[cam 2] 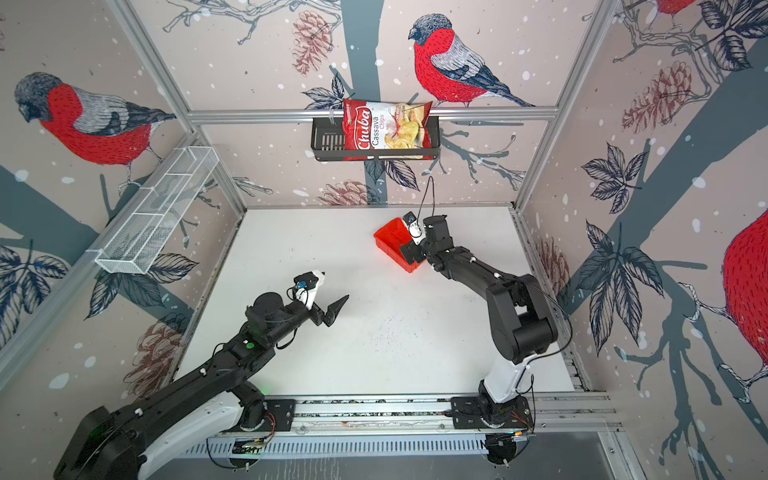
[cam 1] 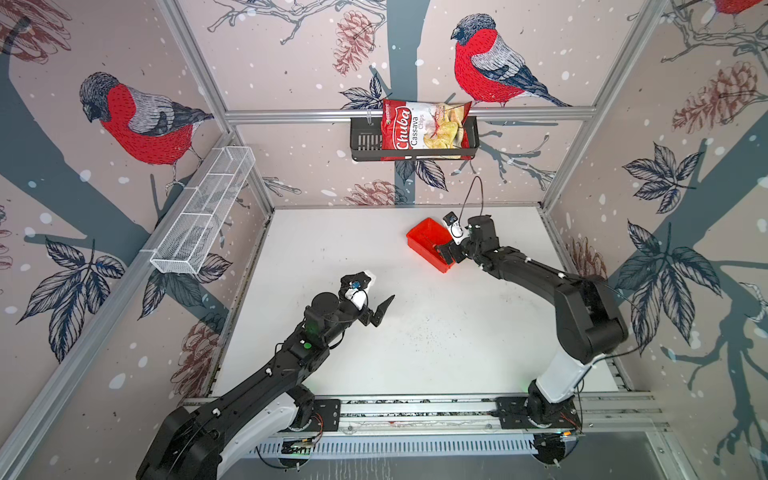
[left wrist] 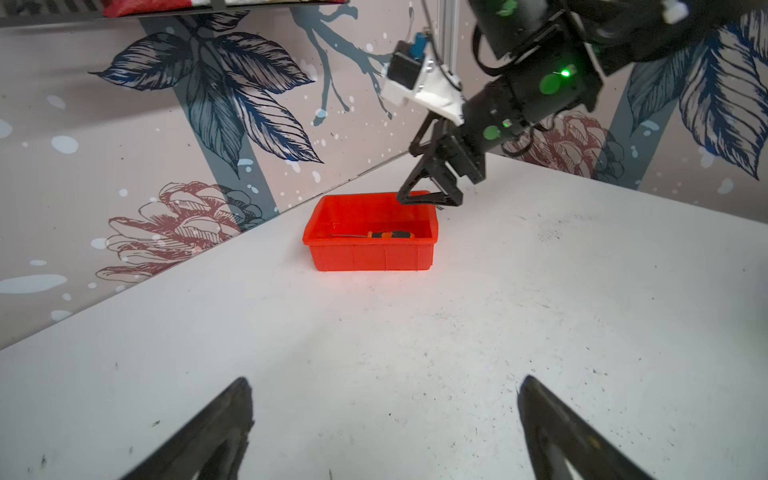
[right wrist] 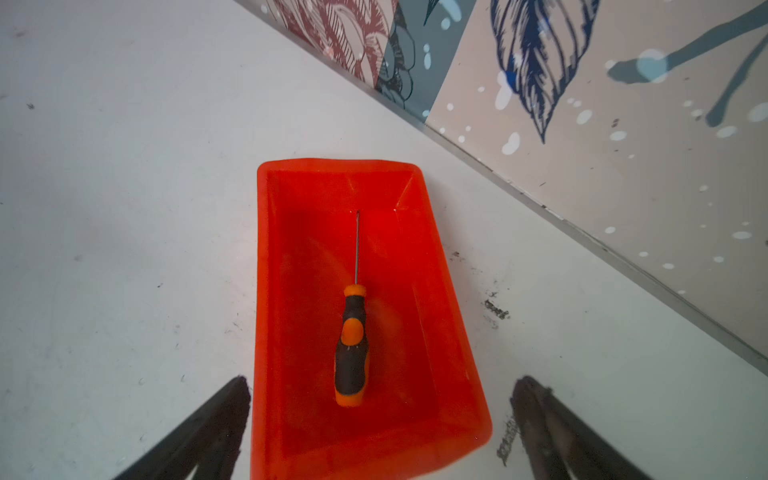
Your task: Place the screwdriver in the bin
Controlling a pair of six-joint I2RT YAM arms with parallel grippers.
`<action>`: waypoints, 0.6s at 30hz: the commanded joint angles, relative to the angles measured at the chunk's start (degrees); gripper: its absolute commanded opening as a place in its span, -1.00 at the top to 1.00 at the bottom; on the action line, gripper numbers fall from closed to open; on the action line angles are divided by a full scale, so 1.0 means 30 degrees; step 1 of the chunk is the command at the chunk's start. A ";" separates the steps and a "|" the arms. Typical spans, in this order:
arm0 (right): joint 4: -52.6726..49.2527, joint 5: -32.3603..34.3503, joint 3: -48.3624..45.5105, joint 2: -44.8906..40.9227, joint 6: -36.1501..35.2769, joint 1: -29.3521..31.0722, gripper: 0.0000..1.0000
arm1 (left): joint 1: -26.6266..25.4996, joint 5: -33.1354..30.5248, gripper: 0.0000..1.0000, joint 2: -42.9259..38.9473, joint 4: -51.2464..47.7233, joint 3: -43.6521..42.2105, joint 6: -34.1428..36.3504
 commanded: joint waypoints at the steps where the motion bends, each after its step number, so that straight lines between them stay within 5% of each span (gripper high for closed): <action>1: 0.2335 -0.0441 -0.1764 -0.1871 0.1021 -0.0284 -0.99 | 0.0047 -0.2005 -0.96 -0.0301 0.0834 -0.0209 -0.0581; 11: 0.7091 0.0780 -1.0320 -0.9392 0.2823 -0.2568 -0.99 | 0.2334 -0.4869 -0.96 -0.0565 0.2461 -0.1649 -0.0623; 18: 1.0324 0.0965 -1.4735 -1.2087 0.4013 -0.4303 -0.99 | 0.3392 -0.8054 -0.96 0.0905 0.5319 -0.2892 -0.0144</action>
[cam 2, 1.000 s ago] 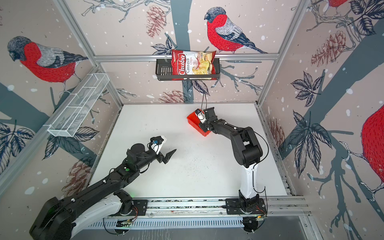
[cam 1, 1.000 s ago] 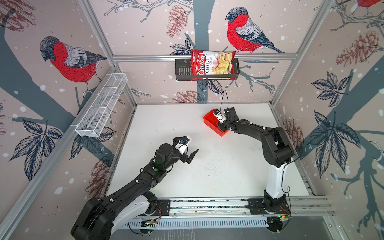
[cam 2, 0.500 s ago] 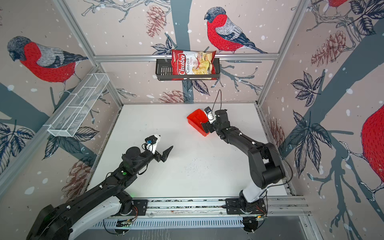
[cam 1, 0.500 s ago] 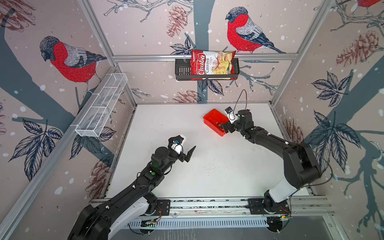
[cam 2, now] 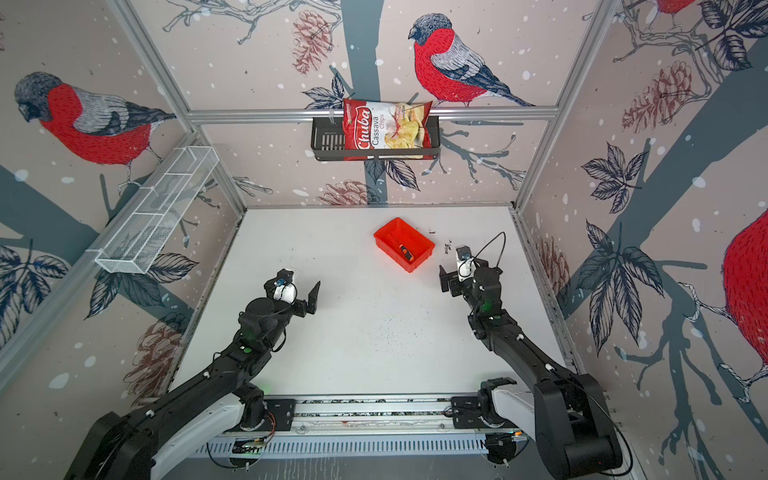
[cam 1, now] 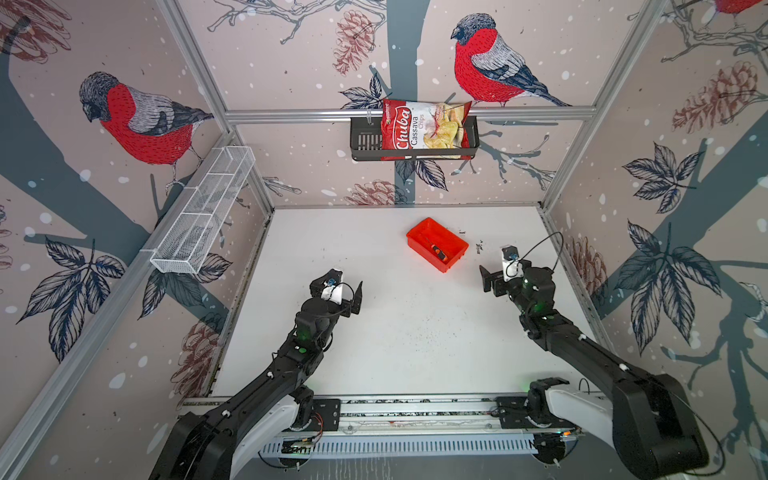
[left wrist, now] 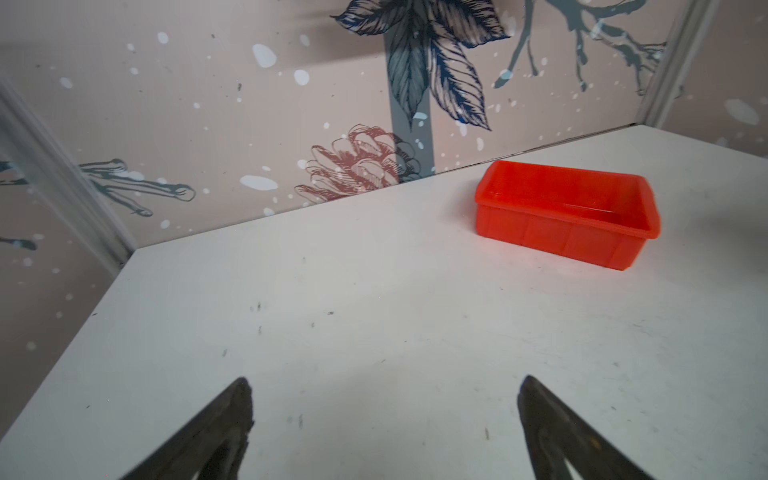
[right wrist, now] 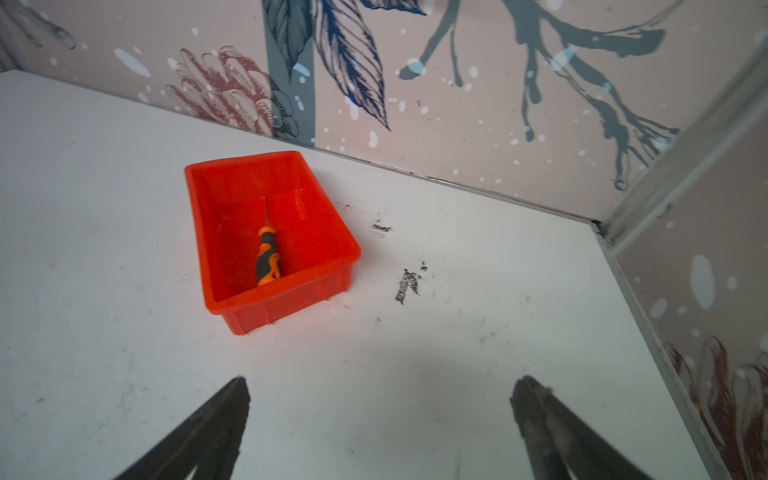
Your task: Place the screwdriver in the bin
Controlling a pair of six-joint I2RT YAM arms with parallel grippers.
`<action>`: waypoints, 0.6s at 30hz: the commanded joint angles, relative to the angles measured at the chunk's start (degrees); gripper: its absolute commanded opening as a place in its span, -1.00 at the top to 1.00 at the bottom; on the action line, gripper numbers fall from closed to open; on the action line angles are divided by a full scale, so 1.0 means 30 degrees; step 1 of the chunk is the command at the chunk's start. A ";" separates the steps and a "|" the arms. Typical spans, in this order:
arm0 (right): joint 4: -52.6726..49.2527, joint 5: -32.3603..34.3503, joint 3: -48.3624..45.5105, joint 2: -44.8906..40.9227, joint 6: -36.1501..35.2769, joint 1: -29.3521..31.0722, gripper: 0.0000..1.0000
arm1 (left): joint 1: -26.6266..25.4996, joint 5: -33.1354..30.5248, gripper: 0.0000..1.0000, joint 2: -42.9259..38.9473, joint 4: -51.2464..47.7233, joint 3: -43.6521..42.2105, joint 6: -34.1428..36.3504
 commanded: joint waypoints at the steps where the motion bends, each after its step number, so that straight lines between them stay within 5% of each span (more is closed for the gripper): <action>1: 0.3161 0.0441 -0.1355 -0.0509 0.1111 -0.0518 -0.99 | 0.0314 -0.2081 -0.96 0.0782 0.3120 -0.0453 0.0445; 14: 1.1376 0.0241 -0.4320 0.2847 0.2904 -0.2987 -0.99 | 0.3605 -0.1084 -0.96 0.7437 1.1791 -0.1504 0.0026; 18: 1.2641 -0.0095 -0.4251 0.3960 0.2969 -0.3262 -0.99 | 0.4057 -0.1090 -0.96 0.8768 1.2079 -0.0955 0.0781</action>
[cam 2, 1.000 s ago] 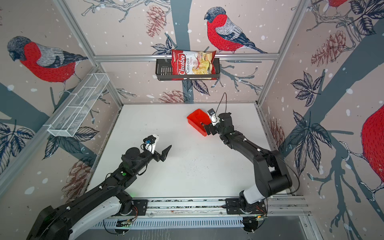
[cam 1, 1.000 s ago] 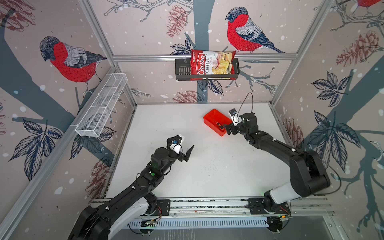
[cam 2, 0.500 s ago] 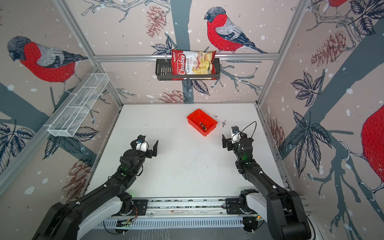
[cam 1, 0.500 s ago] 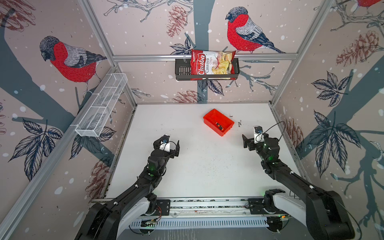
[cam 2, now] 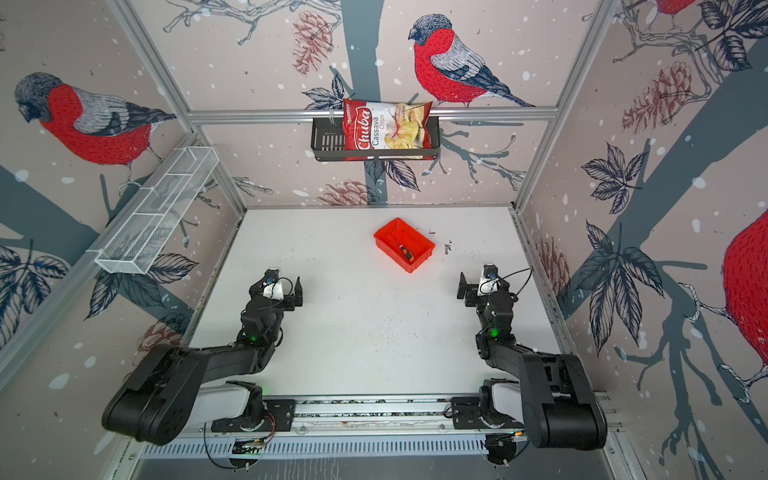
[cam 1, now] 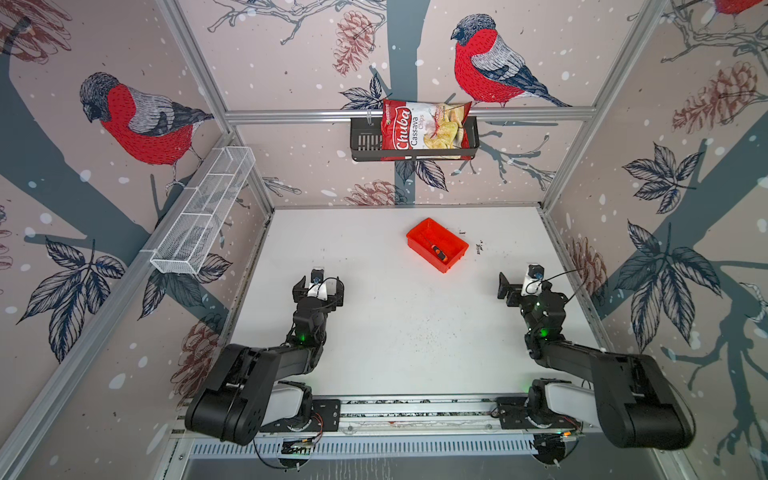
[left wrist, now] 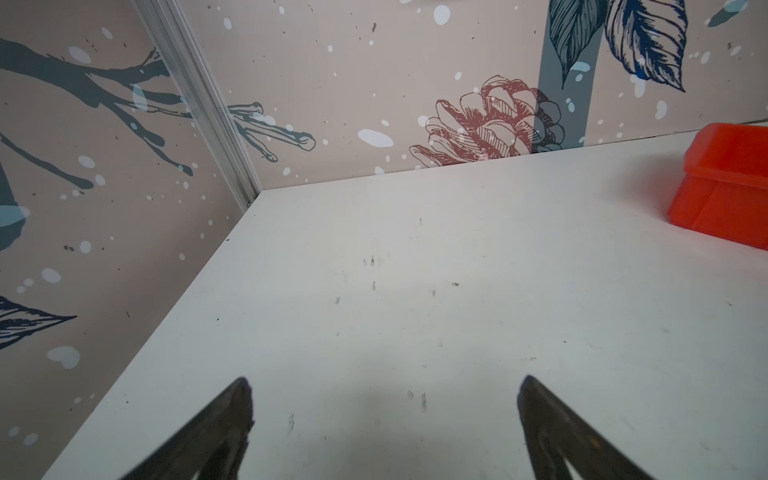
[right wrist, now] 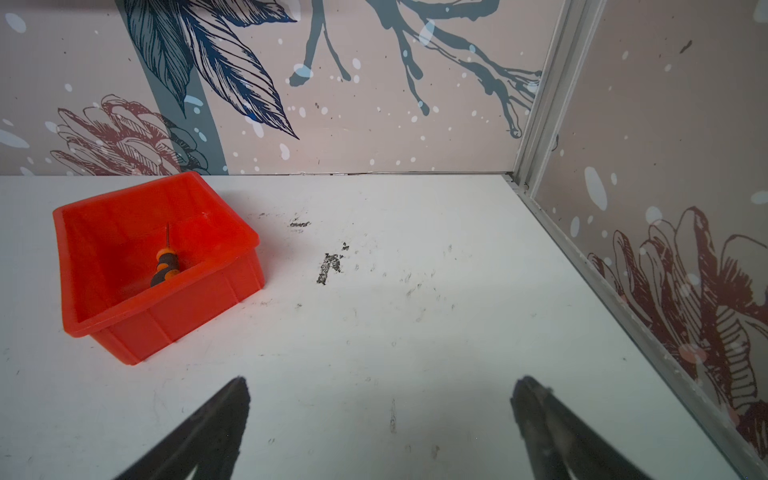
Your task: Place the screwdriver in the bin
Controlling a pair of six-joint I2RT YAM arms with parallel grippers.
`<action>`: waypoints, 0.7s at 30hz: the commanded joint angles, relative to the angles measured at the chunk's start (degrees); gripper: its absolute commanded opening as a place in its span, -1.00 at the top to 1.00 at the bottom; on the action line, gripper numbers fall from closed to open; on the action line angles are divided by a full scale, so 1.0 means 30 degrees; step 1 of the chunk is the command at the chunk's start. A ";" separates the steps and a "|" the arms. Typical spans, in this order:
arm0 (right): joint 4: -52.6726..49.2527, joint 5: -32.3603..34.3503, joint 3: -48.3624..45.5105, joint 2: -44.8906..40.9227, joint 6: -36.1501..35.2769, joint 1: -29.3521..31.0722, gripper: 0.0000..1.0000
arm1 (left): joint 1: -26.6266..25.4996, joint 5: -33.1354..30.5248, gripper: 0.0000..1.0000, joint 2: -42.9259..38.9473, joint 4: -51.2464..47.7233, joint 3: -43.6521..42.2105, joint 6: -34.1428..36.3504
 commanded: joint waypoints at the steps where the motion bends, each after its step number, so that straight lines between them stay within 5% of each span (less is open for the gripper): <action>1: 0.3011 -0.0592 0.0006 0.1095 0.0696 -0.0310 -0.99 | 0.0403 0.0552 -0.96 0.0920 0.3374 0.0252 0.0556; 10: 0.5627 -0.1135 0.0287 0.4439 0.0929 -0.0717 -0.99 | 0.2863 0.1948 -0.95 0.4926 0.7539 0.0279 -0.1251; 15: 0.3731 -0.1426 0.1265 0.4488 0.1211 -0.0994 -0.99 | 0.3153 0.1979 -0.95 0.4553 0.3732 0.1895 -0.1796; 21: 0.3617 -0.1590 0.1388 0.4572 0.1464 -0.1260 -0.99 | 0.3431 0.2434 -0.96 0.4556 0.3879 0.1805 -0.1903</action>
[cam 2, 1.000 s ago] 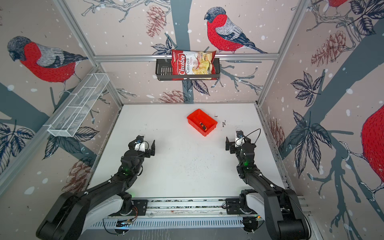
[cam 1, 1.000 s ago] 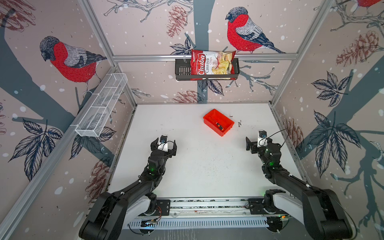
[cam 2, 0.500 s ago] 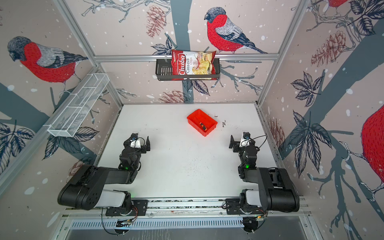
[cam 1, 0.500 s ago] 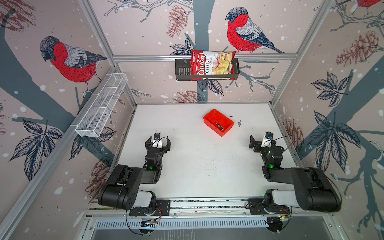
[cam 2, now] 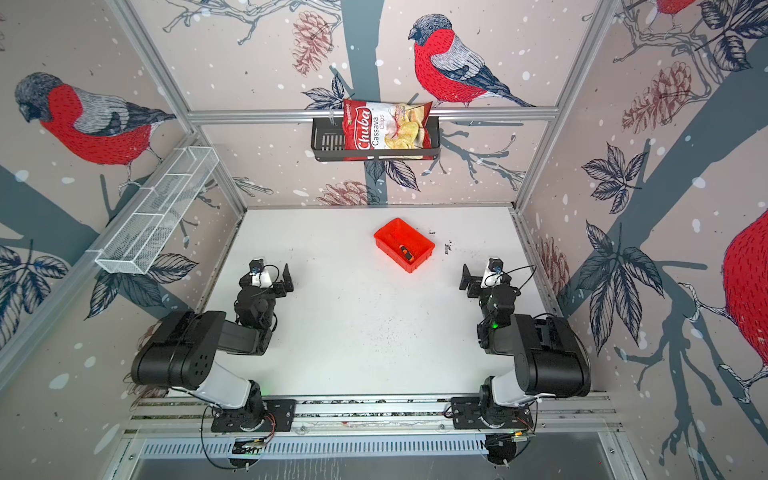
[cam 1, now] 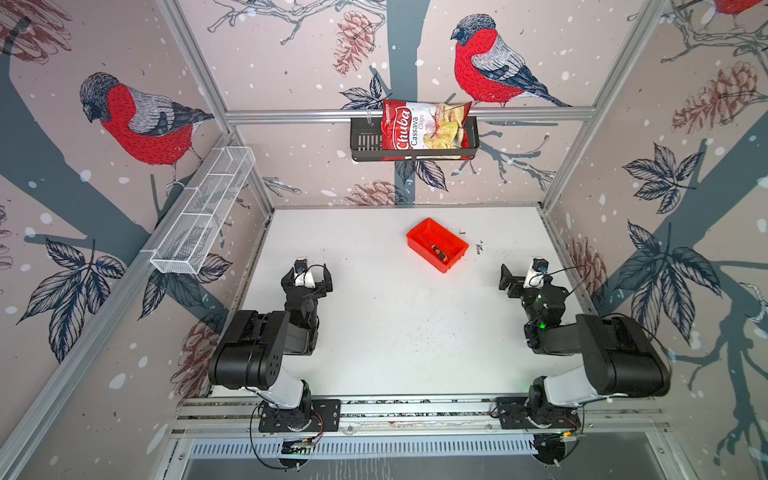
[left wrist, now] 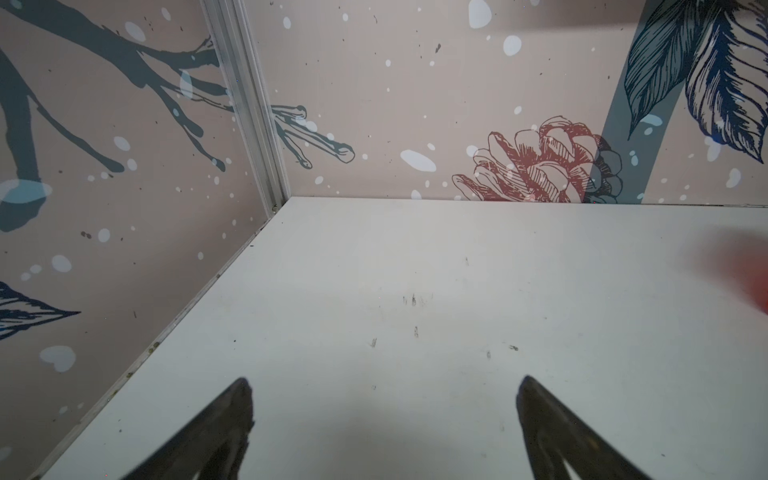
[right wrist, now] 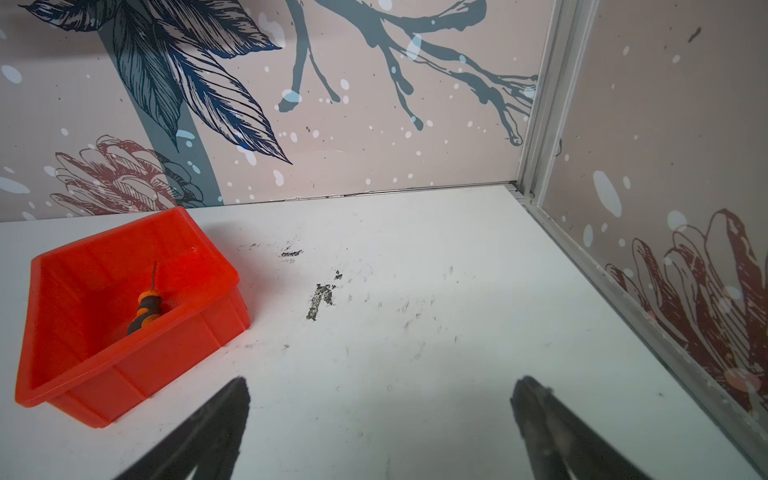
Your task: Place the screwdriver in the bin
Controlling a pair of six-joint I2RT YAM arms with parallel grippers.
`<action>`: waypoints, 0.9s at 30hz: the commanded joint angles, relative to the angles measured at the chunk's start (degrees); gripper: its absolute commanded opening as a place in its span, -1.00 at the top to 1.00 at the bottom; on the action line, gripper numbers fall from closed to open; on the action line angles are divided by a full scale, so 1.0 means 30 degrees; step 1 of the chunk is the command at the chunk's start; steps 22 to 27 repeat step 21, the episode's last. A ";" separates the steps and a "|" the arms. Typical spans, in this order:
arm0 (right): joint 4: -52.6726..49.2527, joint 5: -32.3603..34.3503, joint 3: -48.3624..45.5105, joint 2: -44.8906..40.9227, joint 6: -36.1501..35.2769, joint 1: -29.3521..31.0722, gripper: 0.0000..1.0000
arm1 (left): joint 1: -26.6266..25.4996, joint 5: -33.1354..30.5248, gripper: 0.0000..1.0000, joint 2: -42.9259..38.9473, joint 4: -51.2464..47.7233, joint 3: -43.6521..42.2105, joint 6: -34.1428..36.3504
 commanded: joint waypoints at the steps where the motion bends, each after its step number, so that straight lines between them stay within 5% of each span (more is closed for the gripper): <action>1: 0.0059 -0.0112 0.0127 0.0022 0.0414 0.0008 -0.99 | 0.0065 0.0197 -0.96 0.0006 0.0184 0.0078 -0.0216; 27: 0.0010 0.0266 0.0164 0.0025 0.0415 0.0150 -0.99 | 0.0014 0.0206 -0.96 0.0015 0.0226 0.0040 -0.0156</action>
